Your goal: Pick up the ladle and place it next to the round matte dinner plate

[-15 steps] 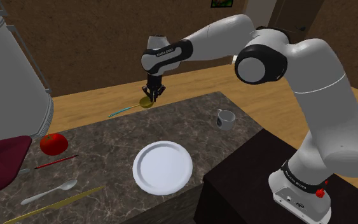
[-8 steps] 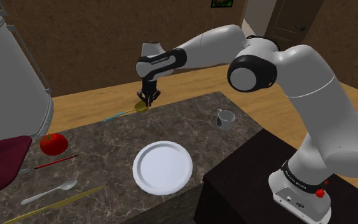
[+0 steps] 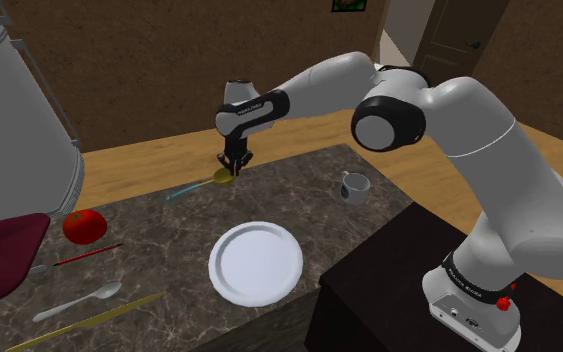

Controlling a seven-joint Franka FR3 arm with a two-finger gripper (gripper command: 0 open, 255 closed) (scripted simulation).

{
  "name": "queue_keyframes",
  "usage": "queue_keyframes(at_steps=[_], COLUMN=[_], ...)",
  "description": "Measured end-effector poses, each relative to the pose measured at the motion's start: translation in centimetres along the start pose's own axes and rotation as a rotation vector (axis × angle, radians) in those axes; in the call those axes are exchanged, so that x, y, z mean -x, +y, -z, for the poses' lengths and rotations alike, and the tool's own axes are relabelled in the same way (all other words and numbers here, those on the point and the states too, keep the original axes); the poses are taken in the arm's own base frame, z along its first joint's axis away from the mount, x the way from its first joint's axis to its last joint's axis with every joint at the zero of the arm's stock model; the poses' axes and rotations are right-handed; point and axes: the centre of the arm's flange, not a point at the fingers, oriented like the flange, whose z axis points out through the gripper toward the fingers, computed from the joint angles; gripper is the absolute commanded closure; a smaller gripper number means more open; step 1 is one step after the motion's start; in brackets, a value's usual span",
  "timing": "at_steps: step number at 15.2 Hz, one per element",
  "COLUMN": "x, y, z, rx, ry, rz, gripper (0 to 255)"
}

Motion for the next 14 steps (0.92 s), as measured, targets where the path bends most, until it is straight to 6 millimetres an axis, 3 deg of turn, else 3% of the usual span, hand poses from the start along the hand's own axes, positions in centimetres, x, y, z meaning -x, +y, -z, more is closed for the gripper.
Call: queue_keyframes(at_steps=[8, 14], x=[0.1, 0.1], y=[0.6, 0.7], z=[-4.2, -4.6], rx=[0.000, 0.000], ry=[0.000, 0.000], rz=[0.000, 0.000], gripper=[255, 255])
